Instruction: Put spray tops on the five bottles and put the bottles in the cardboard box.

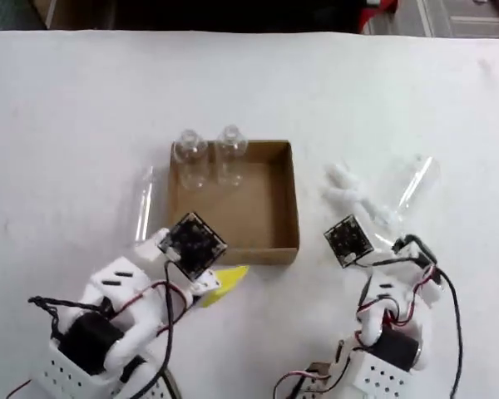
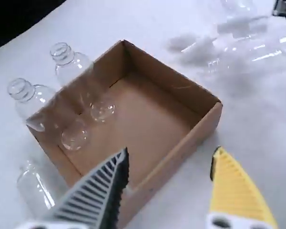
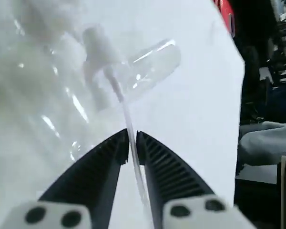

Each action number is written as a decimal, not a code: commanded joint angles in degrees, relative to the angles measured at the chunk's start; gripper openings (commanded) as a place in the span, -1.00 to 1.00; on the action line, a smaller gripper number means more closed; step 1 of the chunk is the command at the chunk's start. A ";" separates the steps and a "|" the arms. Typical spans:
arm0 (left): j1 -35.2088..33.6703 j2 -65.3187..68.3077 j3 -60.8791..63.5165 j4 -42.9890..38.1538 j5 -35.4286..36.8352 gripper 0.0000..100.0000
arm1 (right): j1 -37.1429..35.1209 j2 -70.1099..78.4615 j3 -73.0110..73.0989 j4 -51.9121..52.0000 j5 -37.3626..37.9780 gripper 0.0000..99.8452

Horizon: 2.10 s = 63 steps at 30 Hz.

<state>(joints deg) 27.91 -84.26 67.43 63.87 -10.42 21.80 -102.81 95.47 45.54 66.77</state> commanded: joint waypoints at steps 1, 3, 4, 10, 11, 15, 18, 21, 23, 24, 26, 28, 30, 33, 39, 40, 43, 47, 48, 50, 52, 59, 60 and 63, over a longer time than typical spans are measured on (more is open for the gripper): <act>-3.38 -0.66 -3.87 -2.55 3.87 -0.49 | 7.08 -0.31 0.97 4.79 4.22 -0.93; -4.79 -0.66 -4.04 -2.81 4.13 -0.49 | 9.19 -0.40 1.05 7.16 8.44 -0.76; -5.05 -0.66 -4.04 -2.90 4.13 -0.49 | 9.45 -0.40 1.14 8.31 10.11 -0.63; -6.90 -0.75 -4.75 -2.99 4.22 -0.49 | 9.19 -0.48 -2.02 22.37 18.73 -0.32; -8.40 -0.75 -5.36 -2.99 4.22 -0.49 | 9.27 -0.48 -3.87 25.36 19.78 -0.35; -16.57 -0.75 -8.00 -2.99 7.12 -0.49 | 9.19 -0.40 -14.77 35.91 20.22 -0.44; -21.58 -0.75 -9.58 -3.08 11.25 -0.49 | 4.44 0.04 -25.93 41.63 13.36 -0.45; -25.98 -0.75 -10.29 -3.69 13.63 -0.49 | -4.44 0.92 -36.13 44.79 3.34 -0.45; -29.23 -0.75 -10.11 -4.84 15.12 -0.49 | -8.48 4.70 -41.76 44.88 -0.62 -0.45; -30.90 -0.75 -10.11 -5.19 15.91 -0.49 | -9.19 8.04 -44.40 44.53 -2.20 -0.45; -33.71 -0.75 -10.11 -5.45 17.76 -0.49 | -9.54 17.63 -49.41 42.24 -5.45 -0.45; -35.47 -0.75 -10.11 -5.54 18.99 -0.49 | -9.71 29.67 -55.12 40.22 -9.93 -0.45; -36.00 -0.75 -9.93 -6.33 18.99 -0.49 | -10.59 42.86 -61.89 39.78 -13.36 -0.45; -36.26 -0.66 -7.56 -9.41 18.90 -0.49 | -14.55 60.70 -72.79 39.87 -14.86 -0.45; -36.26 -0.66 -3.16 -15.30 18.90 -0.49 | -21.67 87.96 -90.29 40.04 -14.95 -0.53; -36.26 -0.66 -2.99 -15.56 18.81 -0.49 | -22.55 92.00 -92.92 40.04 -15.03 -0.59; -36.26 -0.66 -2.90 -15.65 18.81 -0.49 | -24.04 102.99 -100.22 40.04 -15.12 -0.69; -36.26 -0.66 -2.90 -15.65 18.81 -0.49 | -24.92 116.44 -110.15 40.04 -15.30 -0.62; -36.26 -0.66 -2.90 -15.65 18.90 -0.49 | -25.10 119.52 -112.97 40.04 -15.30 -0.62; -36.26 -0.66 -2.81 -15.65 18.90 -0.49 | -24.92 125.05 -118.24 40.13 -15.30 -0.62; -36.26 -0.66 -2.55 -15.65 18.90 -0.49 | -24.66 129.80 -122.55 40.13 -15.30 -0.62; -36.26 -0.57 -2.20 -16.62 18.90 -0.49 | -24.04 141.49 -133.89 41.01 -15.03 -0.62; -36.26 -0.57 -2.20 -16.62 18.90 -0.49 | -23.69 142.73 -135.30 41.54 -14.95 -0.62; -36.18 -0.57 -2.20 -16.62 18.90 -0.49 | -22.29 146.42 -139.16 42.86 -14.95 -0.62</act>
<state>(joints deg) -7.96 -84.26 65.58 48.92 7.96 -2.55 41.45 -37.19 86.68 52.09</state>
